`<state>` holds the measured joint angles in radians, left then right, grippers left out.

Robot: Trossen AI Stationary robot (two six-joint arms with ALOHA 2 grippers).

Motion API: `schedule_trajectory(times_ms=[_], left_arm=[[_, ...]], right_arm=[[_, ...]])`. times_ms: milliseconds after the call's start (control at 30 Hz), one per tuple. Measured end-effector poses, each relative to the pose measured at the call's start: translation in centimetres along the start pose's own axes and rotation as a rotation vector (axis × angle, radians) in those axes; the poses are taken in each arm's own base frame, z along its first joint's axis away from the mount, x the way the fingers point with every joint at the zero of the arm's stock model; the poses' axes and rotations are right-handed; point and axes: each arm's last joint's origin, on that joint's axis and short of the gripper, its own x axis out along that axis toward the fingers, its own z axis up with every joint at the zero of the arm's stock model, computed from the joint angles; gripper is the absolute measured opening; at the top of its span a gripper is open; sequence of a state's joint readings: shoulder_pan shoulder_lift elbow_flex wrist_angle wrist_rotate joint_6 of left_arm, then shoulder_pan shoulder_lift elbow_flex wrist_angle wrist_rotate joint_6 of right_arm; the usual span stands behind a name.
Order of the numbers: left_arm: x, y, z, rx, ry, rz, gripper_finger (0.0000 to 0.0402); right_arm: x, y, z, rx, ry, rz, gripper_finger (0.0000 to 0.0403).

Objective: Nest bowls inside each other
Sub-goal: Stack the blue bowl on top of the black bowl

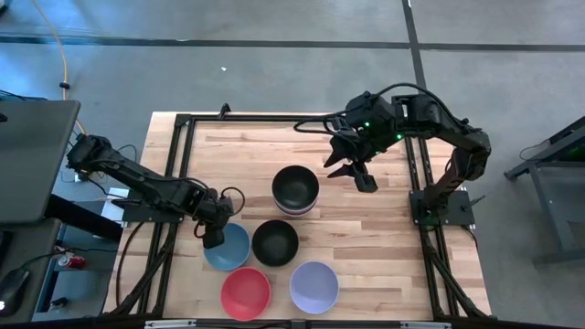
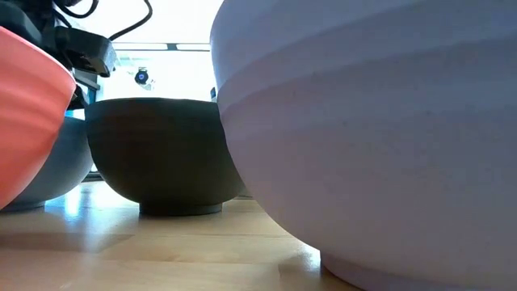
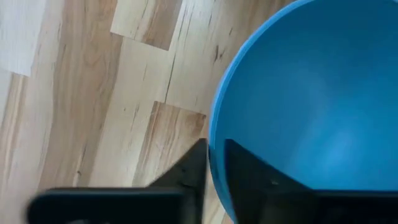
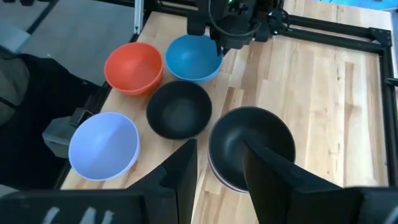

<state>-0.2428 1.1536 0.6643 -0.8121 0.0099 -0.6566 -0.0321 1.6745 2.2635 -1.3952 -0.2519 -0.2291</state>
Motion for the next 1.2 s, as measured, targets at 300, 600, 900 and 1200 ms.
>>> schedule_trajectory(times_ms=[300, 600, 900, 1200], left_arm=[[-0.1, 0.6, 0.5, 0.028, -0.013, 0.011, 0.0004], [-2.9, 1.7, 3.1, 0.088, -0.045, -0.005, 0.0002], [-9.9, 3.8, 6.4, 0.095, -0.129, 0.033, 0.0001], [-15.7, 5.9, 9.9, 0.100, -0.329, 0.073, 0.0000]], right_arm=[[0.3, 1.1, 0.2, -0.027, 0.004, 0.016, 0.0119], [0.6, 2.9, 0.0, -0.050, 0.062, 0.031, 0.0119], [0.8, 4.6, -0.2, -0.054, 0.103, 0.076, 0.0119], [0.9, 5.9, -0.1, -0.091, 0.106, 0.096, 0.0119]])
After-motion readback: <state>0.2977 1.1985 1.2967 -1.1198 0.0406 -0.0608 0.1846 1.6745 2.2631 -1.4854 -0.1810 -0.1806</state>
